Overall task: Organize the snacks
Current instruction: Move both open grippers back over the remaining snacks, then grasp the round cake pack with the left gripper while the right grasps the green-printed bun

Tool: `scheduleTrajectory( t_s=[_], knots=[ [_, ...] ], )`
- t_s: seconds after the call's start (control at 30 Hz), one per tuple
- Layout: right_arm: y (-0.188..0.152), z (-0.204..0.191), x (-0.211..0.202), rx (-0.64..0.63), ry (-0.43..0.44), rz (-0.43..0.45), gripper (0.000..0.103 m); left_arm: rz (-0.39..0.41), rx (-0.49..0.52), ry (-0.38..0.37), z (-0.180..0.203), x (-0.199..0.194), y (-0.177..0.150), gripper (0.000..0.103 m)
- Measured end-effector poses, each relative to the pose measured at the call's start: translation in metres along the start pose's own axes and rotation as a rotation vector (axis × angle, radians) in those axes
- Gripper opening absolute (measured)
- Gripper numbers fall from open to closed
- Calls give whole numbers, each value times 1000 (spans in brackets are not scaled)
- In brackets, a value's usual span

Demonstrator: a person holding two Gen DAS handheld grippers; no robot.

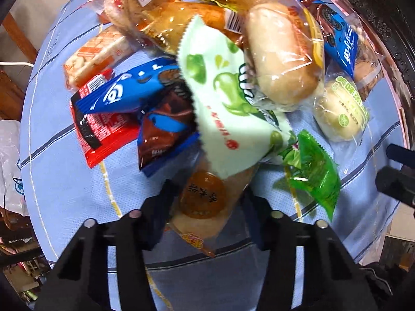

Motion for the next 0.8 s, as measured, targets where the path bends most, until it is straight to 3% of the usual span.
scheduleTrajectory(
  t_s=[0.17,0.33,0.53,0.63,0.7,0.77,0.8],
  knots=[
    [5,-15,-1,-96,-79,74,99,-3,-42,-34,-18,-1,-11,41],
    [9,-42,9,-286,-229,155,99,6,-78,-56,-25,0,-15,40],
    [22,-56,41,-330,-274,134,97,21,-75,-80,-39,4,-22,40],
    [26,-61,59,-353,-310,110,84,24,-80,-99,-47,7,-25,40],
    [29,-52,60,-307,-240,98,75,28,-88,-118,-94,-2,-46,40],
    [33,-47,56,-286,-235,99,59,35,-100,-135,-100,-1,-48,40],
    [35,-44,53,-271,-221,90,58,37,-105,-140,-103,-1,-49,40]
  ],
)
Point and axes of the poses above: each gripper's, at about its wrist camera, not at the fingertips, and x roughly the way its jaws point, z to its right, y to its top, the point moved 1 cm from there along x, roughly the way its jaws point, and after that the axes turned 11 degrees about x, right-handed, at the moved point
